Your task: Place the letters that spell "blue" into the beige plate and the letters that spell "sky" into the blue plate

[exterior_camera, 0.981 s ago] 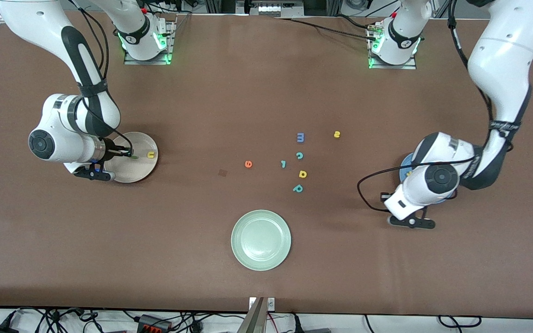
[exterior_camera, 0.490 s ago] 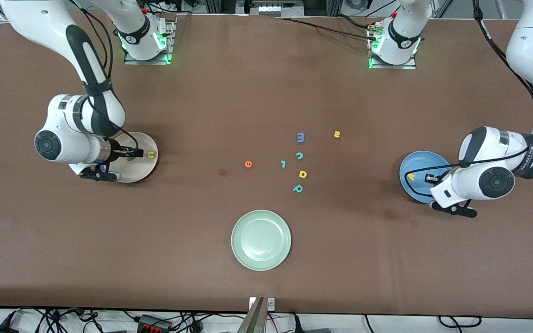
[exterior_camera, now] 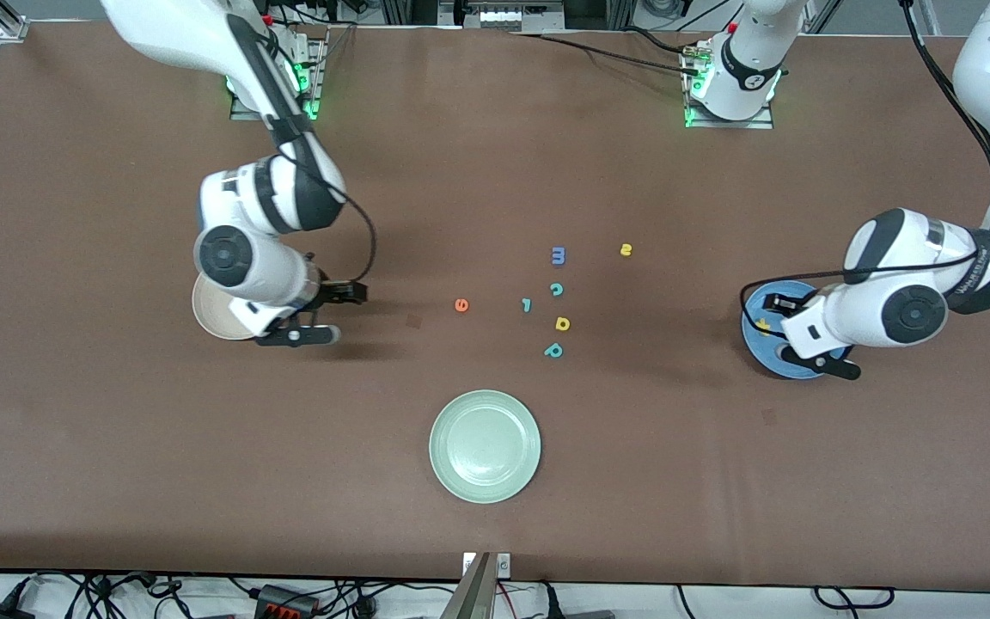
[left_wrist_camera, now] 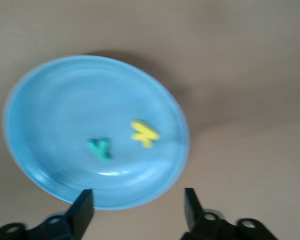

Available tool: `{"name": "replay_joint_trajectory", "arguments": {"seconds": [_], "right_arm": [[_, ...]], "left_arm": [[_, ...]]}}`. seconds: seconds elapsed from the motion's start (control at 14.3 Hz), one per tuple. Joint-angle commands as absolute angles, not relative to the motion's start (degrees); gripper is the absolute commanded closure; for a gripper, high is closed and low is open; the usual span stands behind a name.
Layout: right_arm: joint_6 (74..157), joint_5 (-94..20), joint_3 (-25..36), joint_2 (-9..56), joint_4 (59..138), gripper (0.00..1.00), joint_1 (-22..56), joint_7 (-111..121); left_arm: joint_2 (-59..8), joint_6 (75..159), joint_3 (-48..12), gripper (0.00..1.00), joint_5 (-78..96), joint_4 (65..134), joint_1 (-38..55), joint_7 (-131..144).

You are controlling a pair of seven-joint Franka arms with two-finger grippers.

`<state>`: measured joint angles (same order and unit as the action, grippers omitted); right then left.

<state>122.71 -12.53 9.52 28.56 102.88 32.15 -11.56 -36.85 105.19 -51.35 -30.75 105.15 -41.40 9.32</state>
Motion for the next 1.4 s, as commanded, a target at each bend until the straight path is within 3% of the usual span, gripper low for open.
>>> {"name": "replay_joint_trajectory", "arguments": {"seconds": [0.0,0.14,0.35,0.42,0.49,0.77,0.91,0.98,1.12,1.33], "right_arm": [[121.9,-13.45,10.11,36.37,93.71,0.0,35.93,-12.47],[121.99,-13.45,10.2,39.8,89.75,0.0,37.35,-19.21],[122.69,-13.36,10.2,43.15,86.23,0.0,40.24,-27.13],[123.39,-13.36,10.2,43.85,85.79,0.07,41.21,-30.2],[124.7,-13.36,10.2,44.47,85.52,0.08,42.35,-32.32],[128.67,-13.36,10.11,46.4,85.43,0.17,45.43,-38.92],[128.94,-13.53,10.2,46.67,85.52,0.22,46.05,-40.95],[128.94,-13.62,10.11,46.84,85.52,0.22,46.14,-41.39],[128.94,-13.62,10.11,47.11,85.52,0.26,47.19,-42.09],[128.94,-13.62,10.11,47.2,85.52,0.28,47.72,-42.19]], "left_arm": [[-35.24,105.46,-61.59,0.0,-31.99,113.1,-44.56,25.41],[-35.86,109.4,-64.76,0.0,-31.99,117.31,-43.34,32.49],[-35.95,121.16,-64.6,0.0,-32.6,124.87,-40.0,40.23],[-36.12,123.29,-64.43,0.0,-32.87,126.02,-38.6,41.91],[-36.99,124.27,-64.16,0.0,-32.96,126.38,-37.19,43.32],[-38.06,129.79,-53.12,0.0,-37.52,126.21,-23.41,49.64],[-38.58,130.69,-51.59,0.0,-37.53,126.21,-21.71,50.62],[-38.67,130.69,-51.59,0.04,-37.53,126.3,-21.8,50.63],[-38.58,130.69,-51.68,0.32,-37.53,126.3,-21.62,50.63],[-38.41,130.52,-51.94,0.45,-37.53,126.39,-21.88,50.71]]}}
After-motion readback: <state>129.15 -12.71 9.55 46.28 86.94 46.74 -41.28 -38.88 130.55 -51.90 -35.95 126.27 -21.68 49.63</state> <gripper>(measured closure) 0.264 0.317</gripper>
